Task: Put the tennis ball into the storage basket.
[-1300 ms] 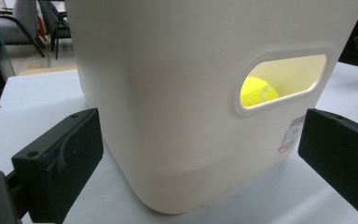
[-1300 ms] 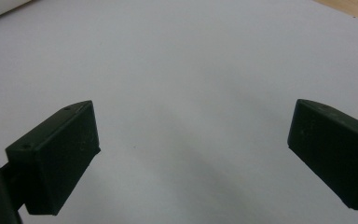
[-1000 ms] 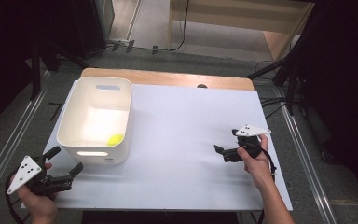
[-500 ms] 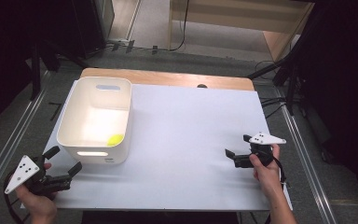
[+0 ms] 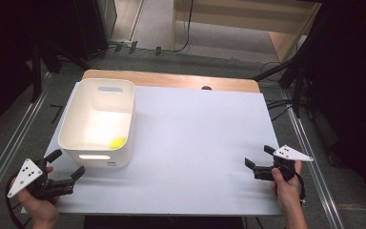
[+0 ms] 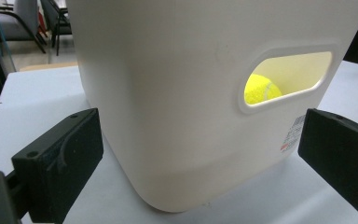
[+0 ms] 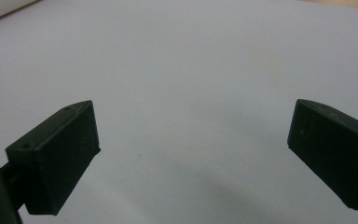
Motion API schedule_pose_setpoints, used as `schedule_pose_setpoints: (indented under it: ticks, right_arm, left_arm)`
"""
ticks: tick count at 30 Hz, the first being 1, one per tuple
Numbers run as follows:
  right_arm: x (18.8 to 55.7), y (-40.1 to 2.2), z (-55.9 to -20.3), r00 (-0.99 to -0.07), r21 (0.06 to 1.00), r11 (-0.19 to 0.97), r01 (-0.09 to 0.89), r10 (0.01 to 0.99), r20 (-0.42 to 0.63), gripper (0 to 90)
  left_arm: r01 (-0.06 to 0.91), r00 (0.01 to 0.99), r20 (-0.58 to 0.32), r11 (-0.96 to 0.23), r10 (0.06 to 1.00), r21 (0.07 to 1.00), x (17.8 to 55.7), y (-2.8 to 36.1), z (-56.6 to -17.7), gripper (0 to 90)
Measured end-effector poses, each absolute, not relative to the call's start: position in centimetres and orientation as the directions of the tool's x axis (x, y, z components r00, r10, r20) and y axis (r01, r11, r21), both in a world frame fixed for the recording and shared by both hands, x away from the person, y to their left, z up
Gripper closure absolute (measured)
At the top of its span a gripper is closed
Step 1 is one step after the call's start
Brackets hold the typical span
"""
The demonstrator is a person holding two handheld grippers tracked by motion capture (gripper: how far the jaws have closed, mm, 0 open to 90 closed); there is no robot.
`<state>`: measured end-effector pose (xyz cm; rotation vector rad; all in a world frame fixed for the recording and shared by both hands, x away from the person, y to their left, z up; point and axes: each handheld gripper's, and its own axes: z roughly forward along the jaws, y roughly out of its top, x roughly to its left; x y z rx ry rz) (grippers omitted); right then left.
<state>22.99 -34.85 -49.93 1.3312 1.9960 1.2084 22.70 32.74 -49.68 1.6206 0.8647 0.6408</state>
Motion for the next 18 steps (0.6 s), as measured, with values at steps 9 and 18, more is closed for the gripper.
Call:
schedule_pose_setpoints:
  ticks: [9,18]
  right_arm:
    - [21.6,-36.5,-50.7,-0.387,0.871,0.084,0.484,0.913,0.127,0.8]
    - [21.6,-36.7,-51.2,-0.382,0.869,0.078,0.489,0.915,0.133,0.8]
  left_arm:
    - [0.198,0.580,-0.030,-0.105,0.814,0.974,22.6,32.6,-49.6,0.1]
    - [0.200,0.584,-0.028,-0.110,0.811,0.974,22.7,32.6,-49.6,0.1]
